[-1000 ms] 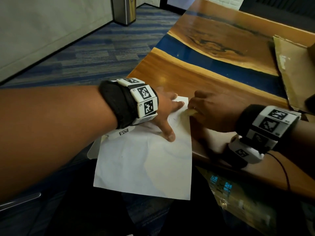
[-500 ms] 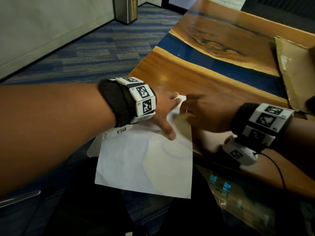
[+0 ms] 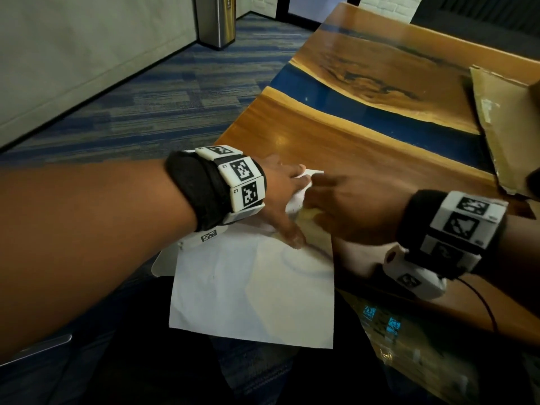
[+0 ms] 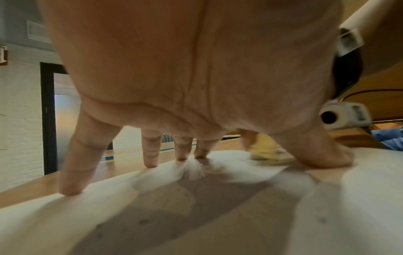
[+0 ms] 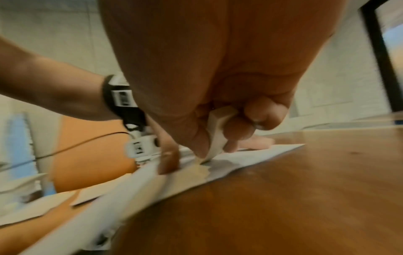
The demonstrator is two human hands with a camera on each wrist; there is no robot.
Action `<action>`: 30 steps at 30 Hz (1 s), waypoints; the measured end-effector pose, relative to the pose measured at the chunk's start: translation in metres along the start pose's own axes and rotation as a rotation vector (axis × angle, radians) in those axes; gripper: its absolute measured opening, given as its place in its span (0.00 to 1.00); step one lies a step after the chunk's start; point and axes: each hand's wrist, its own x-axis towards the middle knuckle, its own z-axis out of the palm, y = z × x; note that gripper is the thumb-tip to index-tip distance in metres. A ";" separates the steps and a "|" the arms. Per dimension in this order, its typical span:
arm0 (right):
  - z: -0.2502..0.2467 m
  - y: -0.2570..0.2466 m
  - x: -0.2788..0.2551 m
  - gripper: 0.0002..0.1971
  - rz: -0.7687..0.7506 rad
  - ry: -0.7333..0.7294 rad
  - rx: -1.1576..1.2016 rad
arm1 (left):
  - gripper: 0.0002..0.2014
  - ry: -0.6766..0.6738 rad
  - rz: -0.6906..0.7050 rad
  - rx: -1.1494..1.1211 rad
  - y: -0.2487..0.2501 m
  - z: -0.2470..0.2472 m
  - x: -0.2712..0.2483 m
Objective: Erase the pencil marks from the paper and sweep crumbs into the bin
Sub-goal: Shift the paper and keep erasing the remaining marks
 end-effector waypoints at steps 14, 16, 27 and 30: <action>-0.005 0.017 0.010 0.13 0.085 0.014 -0.003 | 0.64 -0.008 0.011 -0.054 -0.002 0.003 -0.003; -0.006 0.027 0.013 0.13 0.193 0.029 -0.060 | 0.65 -0.010 0.002 -0.060 -0.004 0.006 -0.003; 0.001 0.027 0.012 0.14 0.106 0.051 -0.081 | 0.66 -0.004 0.010 -0.098 -0.007 0.010 0.000; 0.007 0.003 0.002 0.13 -0.155 -0.015 0.009 | 0.67 -0.004 0.005 -0.118 -0.006 0.010 -0.002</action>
